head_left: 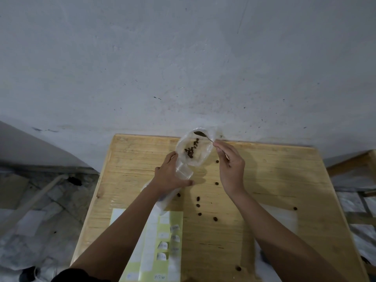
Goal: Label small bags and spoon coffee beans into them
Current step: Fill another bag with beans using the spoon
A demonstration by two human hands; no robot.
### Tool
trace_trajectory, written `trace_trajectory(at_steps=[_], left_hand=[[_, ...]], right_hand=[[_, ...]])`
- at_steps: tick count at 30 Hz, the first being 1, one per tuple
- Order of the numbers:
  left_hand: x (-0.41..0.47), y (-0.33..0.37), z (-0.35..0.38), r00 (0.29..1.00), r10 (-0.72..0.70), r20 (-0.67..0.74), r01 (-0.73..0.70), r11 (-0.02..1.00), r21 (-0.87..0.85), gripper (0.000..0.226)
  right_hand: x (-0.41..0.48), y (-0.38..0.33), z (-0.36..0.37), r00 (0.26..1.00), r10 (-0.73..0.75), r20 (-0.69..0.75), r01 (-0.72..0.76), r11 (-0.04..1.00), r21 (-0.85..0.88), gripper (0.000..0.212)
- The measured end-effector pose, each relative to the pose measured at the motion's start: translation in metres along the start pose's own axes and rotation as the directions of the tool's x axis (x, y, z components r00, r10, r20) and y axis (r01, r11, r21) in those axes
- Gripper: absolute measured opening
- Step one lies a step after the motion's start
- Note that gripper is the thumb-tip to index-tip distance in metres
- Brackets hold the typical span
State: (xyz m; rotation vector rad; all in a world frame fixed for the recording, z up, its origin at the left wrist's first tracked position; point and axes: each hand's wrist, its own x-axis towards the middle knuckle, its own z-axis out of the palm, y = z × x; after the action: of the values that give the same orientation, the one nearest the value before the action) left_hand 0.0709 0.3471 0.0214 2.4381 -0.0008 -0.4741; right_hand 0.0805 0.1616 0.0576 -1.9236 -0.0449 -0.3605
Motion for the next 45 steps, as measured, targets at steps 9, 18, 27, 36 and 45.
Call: trace_trajectory(at_steps=[9, 18, 27, 36, 45], left_hand=[[-0.003, 0.003, -0.003, 0.997, -0.002, -0.077, -0.003, 0.998, -0.064, 0.137], [-0.002, 0.009, -0.009, 0.986, 0.153, -0.071, -0.161, 0.98, -0.118, 0.112], [-0.003, 0.015, -0.009, 0.972, 0.233, -0.029, -0.234, 0.959, -0.157, 0.109], [0.003, 0.01, -0.006, 0.988, 0.137, -0.067, -0.137, 0.991, 0.006, 0.124], [0.005, 0.015, -0.003, 0.991, 0.079, -0.107, -0.071, 0.995, 0.072, 0.118]], right_hand=[[-0.009, 0.025, 0.004, 0.961, 0.264, -0.079, -0.257, 0.962, 0.097, 0.023], [-0.021, 0.033, 0.021, 0.669, 0.738, -0.089, -0.548, 0.571, 0.612, 0.021], [-0.025, 0.026, 0.028, 0.444, 0.896, 0.003, -0.592, 0.291, 0.752, 0.012], [-0.011, 0.019, 0.012, 0.479, 0.877, -0.036, -0.599, 0.357, 0.717, 0.014], [0.004, 0.006, -0.02, 0.639, 0.756, -0.143, -0.516, 0.559, 0.649, 0.018]])
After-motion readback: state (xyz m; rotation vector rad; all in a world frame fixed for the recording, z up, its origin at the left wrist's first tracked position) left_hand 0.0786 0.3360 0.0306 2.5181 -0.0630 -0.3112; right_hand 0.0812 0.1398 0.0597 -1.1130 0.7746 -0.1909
